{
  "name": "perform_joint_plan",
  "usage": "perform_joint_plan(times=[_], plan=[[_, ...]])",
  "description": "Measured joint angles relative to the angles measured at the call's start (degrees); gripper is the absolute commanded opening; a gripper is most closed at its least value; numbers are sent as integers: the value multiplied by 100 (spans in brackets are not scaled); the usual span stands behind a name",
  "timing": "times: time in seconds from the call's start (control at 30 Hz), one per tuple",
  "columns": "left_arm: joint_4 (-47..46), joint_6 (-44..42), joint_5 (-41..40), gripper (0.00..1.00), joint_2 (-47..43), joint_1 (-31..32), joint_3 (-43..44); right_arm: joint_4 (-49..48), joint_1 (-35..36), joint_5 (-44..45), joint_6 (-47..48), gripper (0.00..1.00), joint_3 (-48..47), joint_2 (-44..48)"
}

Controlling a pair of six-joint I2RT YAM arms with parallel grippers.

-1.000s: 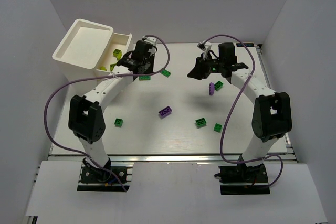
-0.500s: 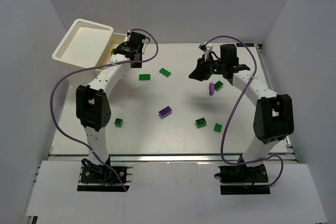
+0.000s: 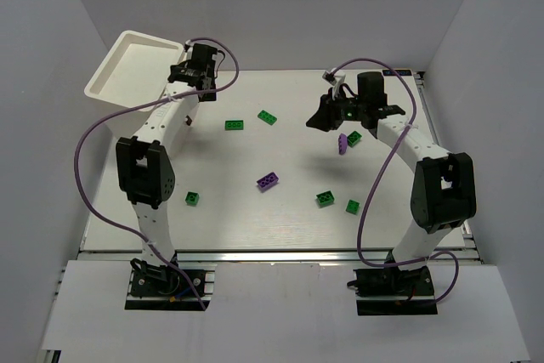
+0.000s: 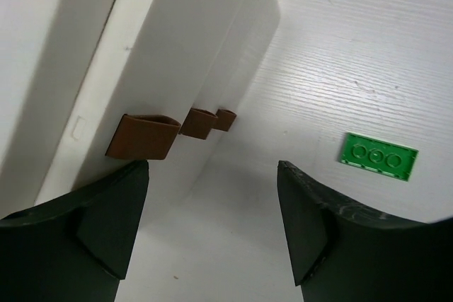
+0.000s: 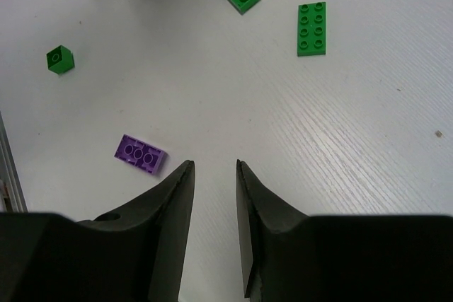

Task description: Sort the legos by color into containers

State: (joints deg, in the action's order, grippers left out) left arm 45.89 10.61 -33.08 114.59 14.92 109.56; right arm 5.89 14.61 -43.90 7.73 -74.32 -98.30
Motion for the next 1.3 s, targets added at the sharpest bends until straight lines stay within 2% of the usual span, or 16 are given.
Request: perform_joint_plan(times=[0.17,0.33,0.37,0.4,0.43,0.53,0.63,0.77,0.83,0.87,0.9,0.93,0.97,1.1,1.23,1.3], plan=[[9,7,-59,83,55,-157,0,-4,-4,-2,2,36,0,0],[2,42,-76,79,55,-179,0,-4,-20,-50,52,36,2,0],[2,46,-87,74,52,-181,0,-2,-22,-72,79,36,2,0],[2,55,-92,64,52,-184,2,-2,-26,-107,122,36,2,0],[0,63,-79,43,55,-190,2,2,-24,-142,168,37,2,2],[-42,7,96,16,42,-190,-11,13,-24,-258,330,37,2,0],[-155,24,393,14,-48,-184,-170,22,-22,-356,470,38,2,0],[-195,177,737,25,-221,-155,-448,17,17,-492,625,40,0,-15],[-221,251,1073,34,-367,-153,-640,-4,68,-610,734,47,-83,-129],[-247,278,1276,40,-463,-153,-754,-9,109,-713,789,50,-179,-269],[-310,306,1506,55,-621,-153,-927,-24,170,-807,839,54,-323,-437],[-369,321,1749,62,-839,-153,-1137,-118,243,-918,883,64,-518,-675],[-391,337,1971,67,-1086,-153,-1335,-267,337,-1034,905,66,-730,-966],[-601,658,2603,83,-2645,-188,-2326,-1049,769,-1241,643,73,-1550,-2074],[-717,1110,2671,97,-4503,-212,-3049,-2302,1217,-1178,-199,76,-2634,-3362],[-820,1467,2494,97,-5252,-212,-3316,-2726,1434,-1095,-612,77,-3340,-3963]])
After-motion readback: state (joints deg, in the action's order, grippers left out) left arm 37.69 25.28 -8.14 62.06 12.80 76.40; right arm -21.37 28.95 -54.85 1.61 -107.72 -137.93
